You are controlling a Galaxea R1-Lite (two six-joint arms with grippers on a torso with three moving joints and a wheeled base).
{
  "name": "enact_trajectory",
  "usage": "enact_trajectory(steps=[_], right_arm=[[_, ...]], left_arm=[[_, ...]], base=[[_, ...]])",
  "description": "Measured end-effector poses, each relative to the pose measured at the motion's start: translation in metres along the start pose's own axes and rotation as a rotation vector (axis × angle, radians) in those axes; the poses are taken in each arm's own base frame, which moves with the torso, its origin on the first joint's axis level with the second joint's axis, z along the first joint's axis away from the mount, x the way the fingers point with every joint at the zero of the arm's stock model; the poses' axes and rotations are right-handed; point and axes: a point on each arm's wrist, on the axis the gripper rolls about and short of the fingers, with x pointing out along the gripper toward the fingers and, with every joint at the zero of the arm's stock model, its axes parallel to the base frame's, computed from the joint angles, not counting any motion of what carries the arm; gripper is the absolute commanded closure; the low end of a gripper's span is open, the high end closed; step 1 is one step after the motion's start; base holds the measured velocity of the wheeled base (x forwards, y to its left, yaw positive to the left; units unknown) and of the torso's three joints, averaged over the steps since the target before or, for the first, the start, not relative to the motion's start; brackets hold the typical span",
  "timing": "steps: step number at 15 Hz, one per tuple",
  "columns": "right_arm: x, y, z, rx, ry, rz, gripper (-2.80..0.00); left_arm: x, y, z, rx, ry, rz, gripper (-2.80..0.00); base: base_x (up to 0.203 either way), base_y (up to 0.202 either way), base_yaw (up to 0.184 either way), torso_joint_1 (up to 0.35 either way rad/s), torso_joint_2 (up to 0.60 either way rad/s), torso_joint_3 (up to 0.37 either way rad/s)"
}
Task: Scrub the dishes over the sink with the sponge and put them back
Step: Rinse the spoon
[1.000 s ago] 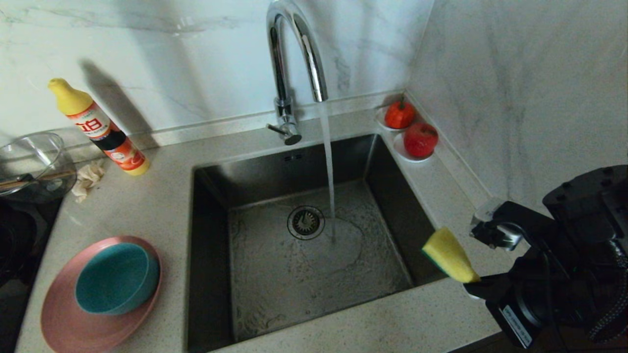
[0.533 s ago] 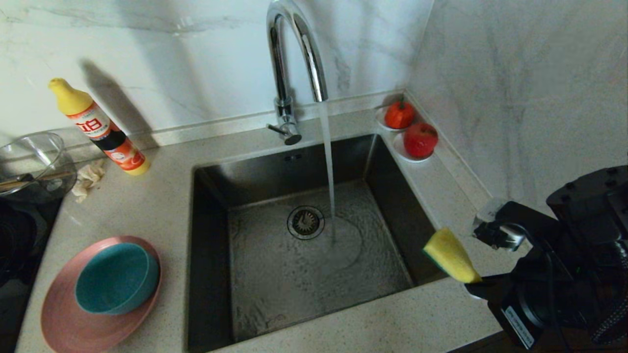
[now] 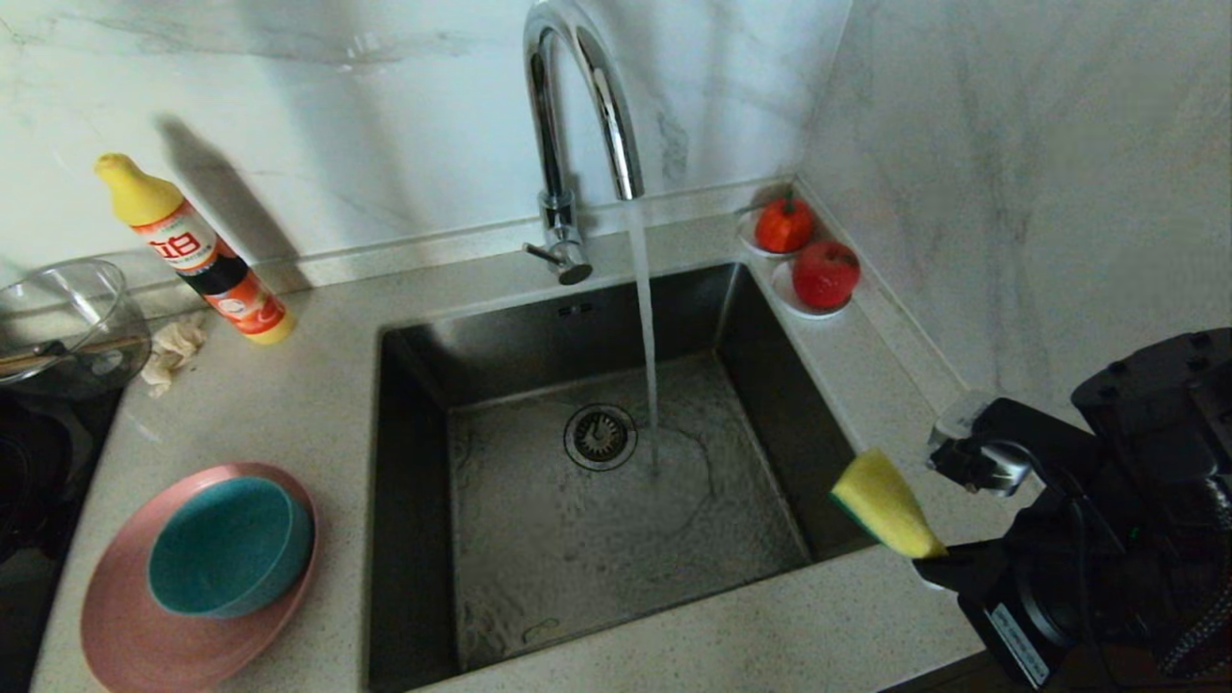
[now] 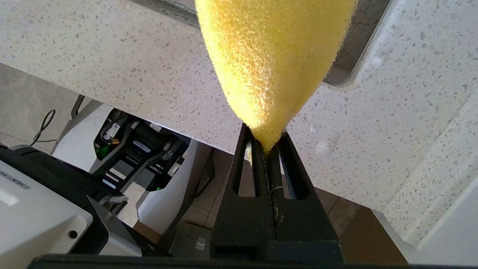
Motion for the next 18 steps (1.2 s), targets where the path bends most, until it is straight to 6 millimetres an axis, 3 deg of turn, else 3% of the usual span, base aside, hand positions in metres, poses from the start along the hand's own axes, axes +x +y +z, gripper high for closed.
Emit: enact_trajectory(steps=[3,7,13,18], right_arm=[[0.0,0.0,0.0,0.003,-0.002,0.001,0.0],[0.001,0.0,-0.002,0.004,0.009,0.005,0.0],[0.002,-0.001,-0.003,0.01,0.012,-0.001,0.0],[0.004,-0.001,-0.003,0.012,0.019,0.001,0.0]], left_arm=[[0.01,0.008,0.002,-0.028,0.06,-0.016,0.0],[0.014,0.013,0.015,-0.043,0.074,-0.019,0.0],[0.028,0.036,0.035,-0.129,0.132,-0.026,0.0],[0.043,0.04,0.035,-0.138,0.203,-0.04,0.0]], base=[[0.0,0.0,0.0,0.0,0.0,0.0],[0.0,0.0,0.0,0.0,0.0,0.0],[0.0,0.0,0.0,0.0,0.0,0.0],[0.0,0.0,0.0,0.0,0.0,0.0]])
